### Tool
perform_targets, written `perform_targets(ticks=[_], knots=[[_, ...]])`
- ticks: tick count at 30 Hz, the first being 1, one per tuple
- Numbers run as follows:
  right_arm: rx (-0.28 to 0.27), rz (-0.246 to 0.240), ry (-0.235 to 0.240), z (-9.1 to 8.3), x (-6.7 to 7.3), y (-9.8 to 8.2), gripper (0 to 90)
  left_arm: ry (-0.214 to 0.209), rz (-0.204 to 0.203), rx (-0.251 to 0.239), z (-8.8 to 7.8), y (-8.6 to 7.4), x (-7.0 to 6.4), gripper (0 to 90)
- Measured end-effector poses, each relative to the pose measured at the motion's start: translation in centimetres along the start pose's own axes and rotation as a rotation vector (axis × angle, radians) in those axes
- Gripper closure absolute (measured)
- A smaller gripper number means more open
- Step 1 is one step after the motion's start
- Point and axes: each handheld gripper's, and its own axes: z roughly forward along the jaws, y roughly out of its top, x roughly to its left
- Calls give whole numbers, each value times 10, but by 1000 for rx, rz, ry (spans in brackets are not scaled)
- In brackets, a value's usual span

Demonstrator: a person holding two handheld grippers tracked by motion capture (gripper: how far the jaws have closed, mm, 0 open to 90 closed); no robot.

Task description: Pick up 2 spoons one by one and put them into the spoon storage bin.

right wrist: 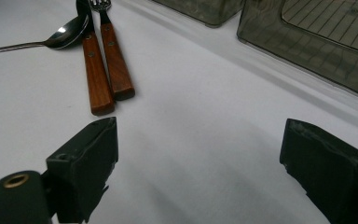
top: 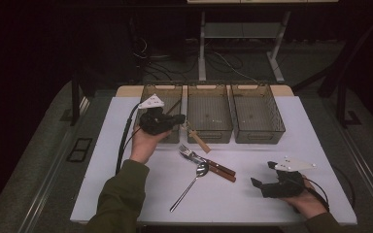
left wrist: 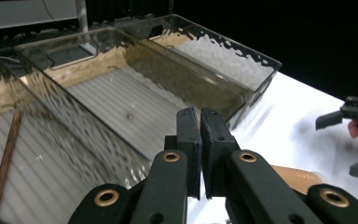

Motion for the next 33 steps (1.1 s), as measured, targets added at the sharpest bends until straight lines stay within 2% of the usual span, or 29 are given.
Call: perform_targets(ticks=[11, 16, 20, 22, 25, 33], knots=[[-1, 2, 2, -1, 1, 0, 116, 10, 3, -13, 28, 20, 0, 868], [-3, 4, 3, -1, 0, 0, 116, 16, 14, 5, 44, 29, -1, 868], [-6, 3, 2, -2, 0, 0, 116, 21, 8, 8, 54, 35, 0, 868], [-7, 3, 3, -2, 1, 0, 116, 28, 9, 8, 59, 38, 0, 868], [-7, 1, 4, -2, 1, 0, 116, 42, -9, 1, 64, 41, 1, 868], [-7, 6, 10, -3, 1, 0, 116, 96, -25, -5, 77, 48, 12, 868]])
